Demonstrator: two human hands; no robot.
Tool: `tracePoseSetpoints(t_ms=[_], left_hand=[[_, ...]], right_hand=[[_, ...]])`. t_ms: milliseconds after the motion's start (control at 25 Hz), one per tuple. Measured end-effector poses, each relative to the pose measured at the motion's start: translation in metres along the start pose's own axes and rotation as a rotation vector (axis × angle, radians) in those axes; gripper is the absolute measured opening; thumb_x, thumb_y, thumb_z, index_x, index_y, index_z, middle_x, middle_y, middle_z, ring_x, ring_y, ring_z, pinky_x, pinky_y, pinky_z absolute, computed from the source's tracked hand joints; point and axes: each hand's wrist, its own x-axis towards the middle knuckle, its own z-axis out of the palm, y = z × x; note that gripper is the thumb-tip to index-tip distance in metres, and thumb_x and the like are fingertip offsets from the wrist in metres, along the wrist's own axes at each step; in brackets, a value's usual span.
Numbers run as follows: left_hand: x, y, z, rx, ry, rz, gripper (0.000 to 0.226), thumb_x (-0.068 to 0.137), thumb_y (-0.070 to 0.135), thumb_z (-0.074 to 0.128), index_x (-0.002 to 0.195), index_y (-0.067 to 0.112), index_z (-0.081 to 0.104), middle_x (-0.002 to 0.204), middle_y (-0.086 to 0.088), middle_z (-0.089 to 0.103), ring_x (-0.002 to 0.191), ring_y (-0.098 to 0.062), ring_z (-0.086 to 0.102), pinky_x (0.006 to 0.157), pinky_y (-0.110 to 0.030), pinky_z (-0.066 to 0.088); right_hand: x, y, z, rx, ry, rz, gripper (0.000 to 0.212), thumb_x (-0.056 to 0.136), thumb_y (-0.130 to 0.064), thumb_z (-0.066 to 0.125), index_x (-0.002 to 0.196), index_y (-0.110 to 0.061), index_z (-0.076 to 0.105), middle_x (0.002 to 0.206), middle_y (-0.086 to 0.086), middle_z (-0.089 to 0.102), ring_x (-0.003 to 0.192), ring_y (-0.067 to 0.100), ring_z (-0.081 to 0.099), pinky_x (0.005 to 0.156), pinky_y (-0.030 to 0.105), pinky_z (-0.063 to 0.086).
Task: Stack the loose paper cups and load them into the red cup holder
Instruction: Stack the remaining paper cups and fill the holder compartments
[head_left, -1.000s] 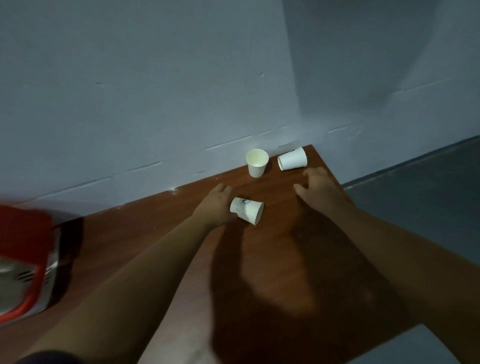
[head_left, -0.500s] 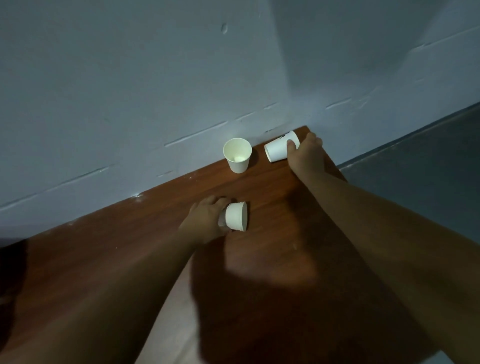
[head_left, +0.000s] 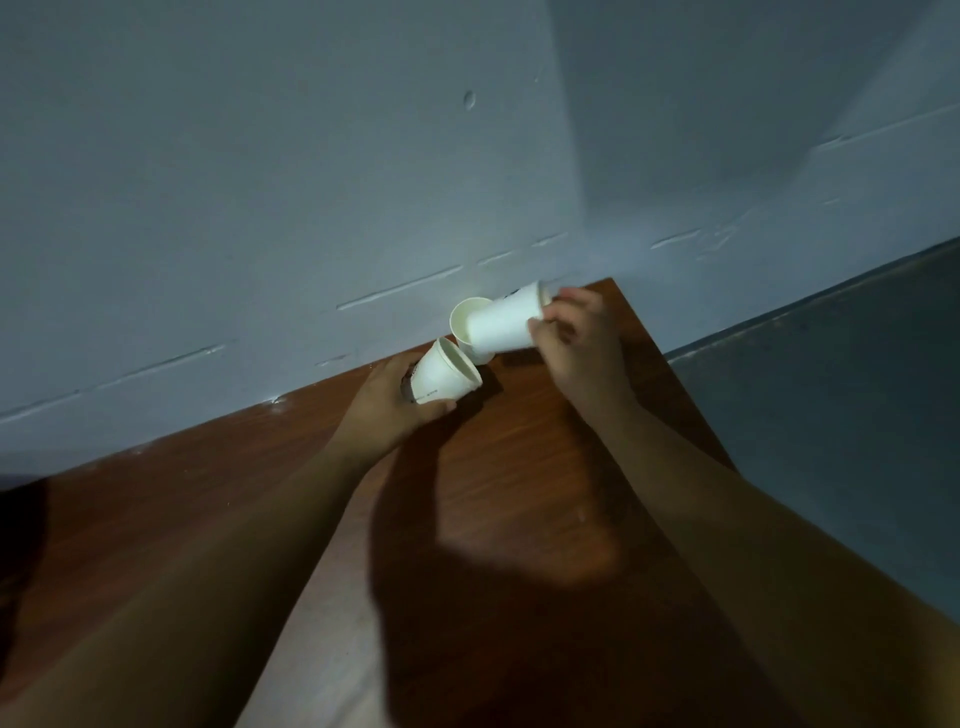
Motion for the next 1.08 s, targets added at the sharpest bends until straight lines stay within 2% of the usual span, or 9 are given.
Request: tracePoseSetpoints(t_ms=[200, 320, 400, 480, 560, 680, 840, 1000, 1080], left_hand=[[-0.012, 0.017, -0.019, -0.111, -0.038, -0.008, 0.052, 0.074, 0.025, 0.086, 0.119, 0.023, 0.059, 0.105, 0.009, 0.065, 0.084, 0.008, 0.063, 0.066, -0.009, 0.049], [-0.017, 0.005, -0.03, -0.142, 0.002, -0.066, 0.048, 0.077, 0.025, 0.084, 0.118, 0.022, 0.058, 0.104, 0.01, 0.065, 0.081, 0.008, 0.062, 0.062, -0.008, 0.047], [-0.022, -0.008, -0.038, -0.127, 0.049, -0.118, 0.049, 0.077, 0.033, 0.083, 0.118, 0.024, 0.058, 0.104, 0.013, 0.064, 0.086, 0.005, 0.061, 0.063, -0.008, 0.045], [-0.028, -0.021, -0.043, -0.129, 0.078, -0.176, 0.05, 0.077, 0.037, 0.082, 0.118, 0.024, 0.057, 0.102, 0.015, 0.064, 0.088, 0.005, 0.06, 0.061, -0.006, 0.043], [-0.033, -0.033, -0.046, -0.16, 0.085, -0.2, 0.053, 0.077, 0.038, 0.082, 0.12, 0.021, 0.058, 0.105, 0.012, 0.066, 0.091, 0.002, 0.062, 0.065, -0.009, 0.045], [-0.042, -0.041, -0.051, -0.232, 0.097, -0.195, 0.054, 0.08, 0.038, 0.08, 0.126, 0.021, 0.057, 0.111, 0.008, 0.067, 0.097, -0.004, 0.065, 0.075, -0.021, 0.051], [-0.06, -0.041, -0.065, -0.351, 0.093, -0.111, 0.048, 0.087, 0.032, 0.074, 0.13, 0.035, 0.053, 0.116, 0.01, 0.067, 0.105, -0.007, 0.064, 0.089, -0.032, 0.054], [-0.098, -0.044, -0.099, -0.387, 0.146, -0.14, 0.08, 0.087, 0.044, 0.072, 0.145, 0.058, 0.02, 0.122, 0.001, 0.064, 0.107, -0.015, 0.066, 0.092, -0.034, 0.054], [-0.122, -0.043, -0.121, -0.366, 0.174, -0.138, 0.081, 0.088, 0.045, 0.071, 0.143, 0.063, 0.015, 0.115, -0.003, 0.065, 0.1, -0.018, 0.068, 0.088, -0.034, 0.056]], right_hand=[[-0.016, -0.032, 0.032, 0.122, -0.365, -0.061, 0.003, 0.088, -0.015, 0.067, 0.089, -0.015, 0.07, 0.126, 0.004, 0.058, 0.118, 0.013, 0.054, 0.101, 0.03, 0.043], [-0.008, -0.038, 0.052, 0.242, -0.337, 0.042, 0.018, 0.092, -0.029, 0.061, 0.104, -0.017, 0.068, 0.113, -0.002, 0.065, 0.108, 0.01, 0.059, 0.098, 0.031, 0.047], [0.008, -0.026, 0.063, 0.027, -0.179, 0.059, 0.032, 0.091, -0.035, 0.061, 0.116, -0.015, 0.063, 0.122, 0.004, 0.058, 0.113, 0.018, 0.056, 0.101, 0.034, 0.044], [0.02, -0.01, 0.074, -0.302, -0.199, 0.008, 0.044, 0.09, -0.038, 0.062, 0.127, -0.014, 0.058, 0.136, 0.012, 0.044, 0.122, 0.029, 0.047, 0.105, 0.037, 0.04], [0.023, 0.001, 0.087, -0.513, -0.279, -0.064, 0.041, 0.091, -0.038, 0.061, 0.125, -0.015, 0.062, 0.143, 0.015, 0.035, 0.125, 0.035, 0.042, 0.107, 0.042, 0.039], [0.018, 0.002, 0.096, -0.621, -0.295, -0.14, 0.026, 0.095, -0.028, 0.059, 0.112, -0.013, 0.071, 0.146, 0.013, 0.032, 0.124, 0.032, 0.042, 0.103, 0.04, 0.044], [-0.002, -0.018, 0.091, -0.464, -0.263, -0.11, 0.022, 0.089, -0.026, 0.065, 0.102, -0.012, 0.076, 0.143, 0.014, 0.04, 0.124, 0.033, 0.044, 0.106, 0.038, 0.041], [-0.043, -0.067, 0.092, -0.329, -0.375, -0.117, 0.021, 0.085, -0.024, 0.07, 0.101, -0.013, 0.076, 0.13, 0.011, 0.05, 0.122, 0.029, 0.046, 0.105, 0.034, 0.04], [-0.061, -0.096, 0.098, -0.278, -0.397, -0.106, 0.02, 0.083, -0.025, 0.07, 0.101, -0.015, 0.073, 0.125, 0.007, 0.049, 0.119, 0.026, 0.048, 0.103, 0.032, 0.041]])
